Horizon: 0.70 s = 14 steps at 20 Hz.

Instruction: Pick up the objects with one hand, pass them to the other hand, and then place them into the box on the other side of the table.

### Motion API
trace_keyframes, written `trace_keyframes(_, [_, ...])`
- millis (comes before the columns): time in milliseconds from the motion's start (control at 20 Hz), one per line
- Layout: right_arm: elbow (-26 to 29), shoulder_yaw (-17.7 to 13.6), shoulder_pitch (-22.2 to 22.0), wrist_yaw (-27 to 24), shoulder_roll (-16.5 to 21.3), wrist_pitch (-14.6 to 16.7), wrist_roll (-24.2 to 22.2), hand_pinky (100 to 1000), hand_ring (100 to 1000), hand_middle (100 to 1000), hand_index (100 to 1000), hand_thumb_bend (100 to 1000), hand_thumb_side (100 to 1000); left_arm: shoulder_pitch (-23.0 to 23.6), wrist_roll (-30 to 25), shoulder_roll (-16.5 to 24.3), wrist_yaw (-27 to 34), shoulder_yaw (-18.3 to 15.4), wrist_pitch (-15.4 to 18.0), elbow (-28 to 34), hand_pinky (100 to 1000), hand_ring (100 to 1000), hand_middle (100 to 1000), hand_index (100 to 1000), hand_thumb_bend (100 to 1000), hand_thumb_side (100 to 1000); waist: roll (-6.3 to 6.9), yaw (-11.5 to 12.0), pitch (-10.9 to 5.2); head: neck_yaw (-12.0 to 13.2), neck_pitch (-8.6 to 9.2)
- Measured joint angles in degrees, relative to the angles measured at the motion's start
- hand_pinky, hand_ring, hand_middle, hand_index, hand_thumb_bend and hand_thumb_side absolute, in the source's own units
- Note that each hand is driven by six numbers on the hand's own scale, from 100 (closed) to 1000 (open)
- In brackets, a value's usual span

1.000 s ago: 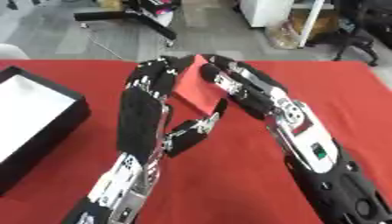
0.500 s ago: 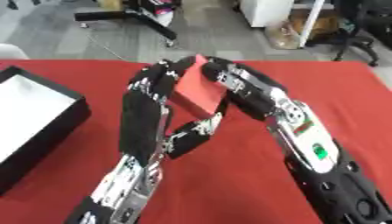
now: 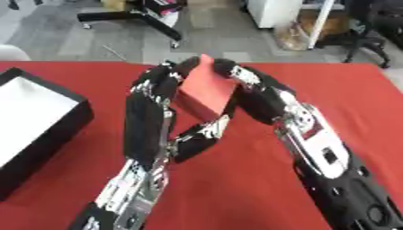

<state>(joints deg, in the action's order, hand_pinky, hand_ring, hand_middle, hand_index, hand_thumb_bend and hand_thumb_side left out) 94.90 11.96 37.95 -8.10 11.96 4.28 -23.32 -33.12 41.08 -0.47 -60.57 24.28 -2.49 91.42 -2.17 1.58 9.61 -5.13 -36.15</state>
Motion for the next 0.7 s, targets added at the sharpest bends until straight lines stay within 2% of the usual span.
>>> trace_keyframes(200, [3.17, -2.38, 1.49, -0.08, 2.09, 1.9, 3.52, 825, 683, 818, 901, 100, 1000, 1.84, 0.45, 1.96, 0.69, -2.12, -1.37, -1.15, 541, 448, 463, 581, 100, 423, 0.36, 0.18, -0.01, -0.35, -0.01])
trace_keyframes(400, [5.06, -4.18, 1.74, 0.4, 3.89, 2.53, 6.8, 821, 680, 813, 902, 100, 1000, 3.21, 0.87, 3.95, 1.01, -4.07, -3.19, -1.36, 542, 448, 464, 581, 100, 414, 0.7, 0.3, -0.01, -1.3, -0.01])
trace_keyframes(700, [5.63, -7.35, 0.13, 2.9, 6.18, 2.85, 10.51, 812, 655, 778, 904, 100, 1000, 5.51, 1.46, 8.72, 1.03, -7.83, -6.84, 0.04, 556, 459, 474, 592, 108, 348, 1.36, 0.45, -0.05, -2.51, -0.01])
